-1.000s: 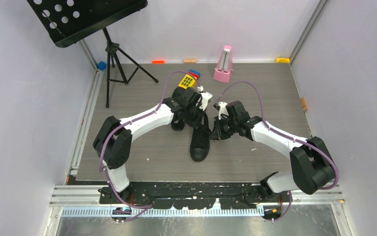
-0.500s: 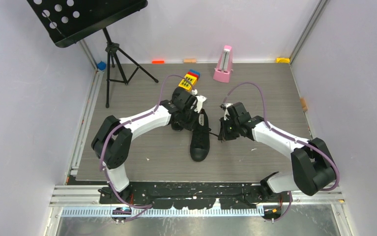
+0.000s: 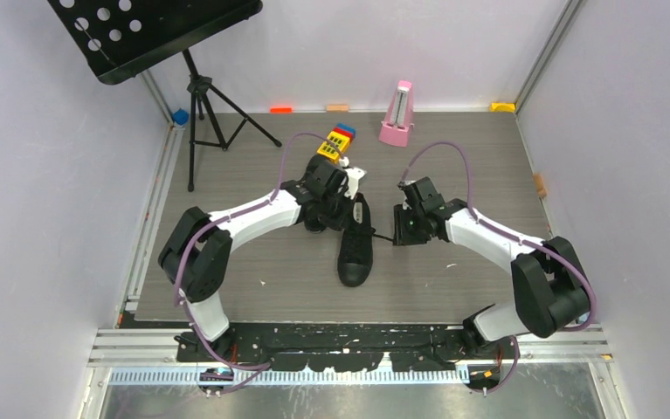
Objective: Tie the shoes
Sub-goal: Tie the shoelace on the shoe.
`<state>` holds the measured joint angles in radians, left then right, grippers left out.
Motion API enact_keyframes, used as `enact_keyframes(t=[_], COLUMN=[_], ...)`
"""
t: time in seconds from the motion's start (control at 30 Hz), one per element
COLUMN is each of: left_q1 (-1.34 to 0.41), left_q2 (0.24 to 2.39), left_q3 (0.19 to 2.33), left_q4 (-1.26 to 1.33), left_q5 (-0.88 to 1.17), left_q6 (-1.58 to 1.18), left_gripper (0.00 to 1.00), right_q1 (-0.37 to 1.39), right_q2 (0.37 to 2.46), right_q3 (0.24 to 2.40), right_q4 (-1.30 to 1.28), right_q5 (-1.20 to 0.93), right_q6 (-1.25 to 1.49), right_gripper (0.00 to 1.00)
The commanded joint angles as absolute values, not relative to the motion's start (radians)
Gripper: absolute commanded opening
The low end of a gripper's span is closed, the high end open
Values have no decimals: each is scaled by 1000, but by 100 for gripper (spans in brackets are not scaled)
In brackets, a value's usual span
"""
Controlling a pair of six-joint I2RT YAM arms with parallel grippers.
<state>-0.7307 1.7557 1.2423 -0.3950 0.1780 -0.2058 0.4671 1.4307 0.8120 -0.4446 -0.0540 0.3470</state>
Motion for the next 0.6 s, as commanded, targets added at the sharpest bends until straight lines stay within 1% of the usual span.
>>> enact_keyframes(t=[0.0,0.13,0.2,0.4,0.57], left_q1=[-727,-727,-727,-727,-727], left_q2=[1690,1681,1678,1675,1680], left_q3=[1217,1202,1197,1190,1189], left_q4=[-324,-308,-299,-286,-284], left_q5=[198,198,202,208,206], left_q6=[-220,-221,-221,-220,-213], left_gripper=[0,0,0,0,0], right_q1=[463,463,463,463,462], right_q2=[1374,1315,1313,1377,1424], right_q3=[867,867,880,911,915], right_q4=[-417,-362,-360,-308,-233], right_q5=[-117,-219,-260,-385,-414], right_q6=[295,241,227,218,207], right_gripper=[36,38,40,42,46])
